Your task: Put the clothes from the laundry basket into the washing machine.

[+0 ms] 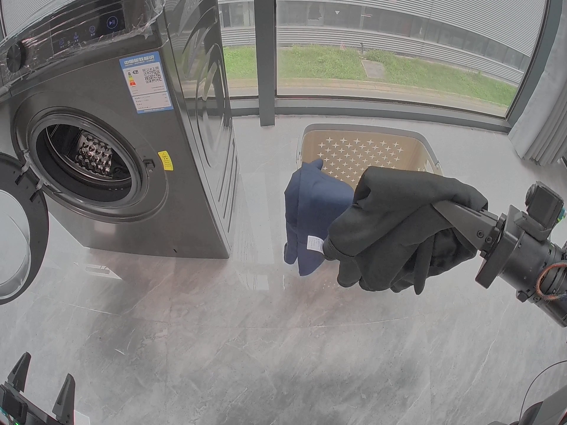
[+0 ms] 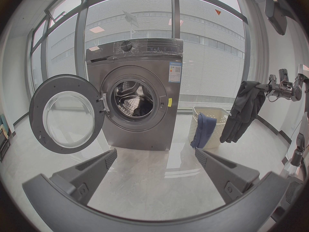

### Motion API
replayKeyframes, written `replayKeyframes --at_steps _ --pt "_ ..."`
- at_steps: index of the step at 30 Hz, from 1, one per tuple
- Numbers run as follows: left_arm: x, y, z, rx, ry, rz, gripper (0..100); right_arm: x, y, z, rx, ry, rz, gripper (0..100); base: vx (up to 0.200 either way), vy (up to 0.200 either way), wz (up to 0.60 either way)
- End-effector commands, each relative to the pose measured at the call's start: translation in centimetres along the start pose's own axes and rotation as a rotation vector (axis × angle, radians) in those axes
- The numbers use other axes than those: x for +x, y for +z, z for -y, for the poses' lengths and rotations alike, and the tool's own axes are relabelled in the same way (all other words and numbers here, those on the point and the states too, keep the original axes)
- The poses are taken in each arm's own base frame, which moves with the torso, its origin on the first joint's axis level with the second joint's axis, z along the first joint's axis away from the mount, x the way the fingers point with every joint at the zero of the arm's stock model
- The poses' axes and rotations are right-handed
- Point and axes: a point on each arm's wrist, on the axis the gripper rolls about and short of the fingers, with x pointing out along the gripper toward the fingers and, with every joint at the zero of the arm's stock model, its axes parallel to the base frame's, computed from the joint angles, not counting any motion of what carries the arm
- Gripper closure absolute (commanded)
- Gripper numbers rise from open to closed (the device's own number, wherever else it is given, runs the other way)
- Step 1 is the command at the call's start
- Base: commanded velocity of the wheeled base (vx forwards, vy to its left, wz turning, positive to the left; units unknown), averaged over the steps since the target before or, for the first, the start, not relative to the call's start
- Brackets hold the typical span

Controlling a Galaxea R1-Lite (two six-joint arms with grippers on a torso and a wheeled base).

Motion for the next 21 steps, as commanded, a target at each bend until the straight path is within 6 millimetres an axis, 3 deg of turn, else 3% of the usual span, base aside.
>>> replayKeyframes --at_steps 1,7,21 --pt "0.04 -0.53 -0.01 0.000 0.001 -0.007 0 -0.04 -0.10 0.01 0.000 0.000 -0.004 100 0.000 0.000 0.00" --pt "0.04 -0.53 -0.01 0.005 -0.002 -0.007 0 0.03 -0.23 0.00 0.001 0.002 -0.009 100 0.000 0.000 0.00" --pt "0.04 -0.53 0.00 -0.001 -0.004 -0.007 0 0.15 -0.61 0.12 0.003 -0.004 -0.025 100 0.000 0.200 0.00"
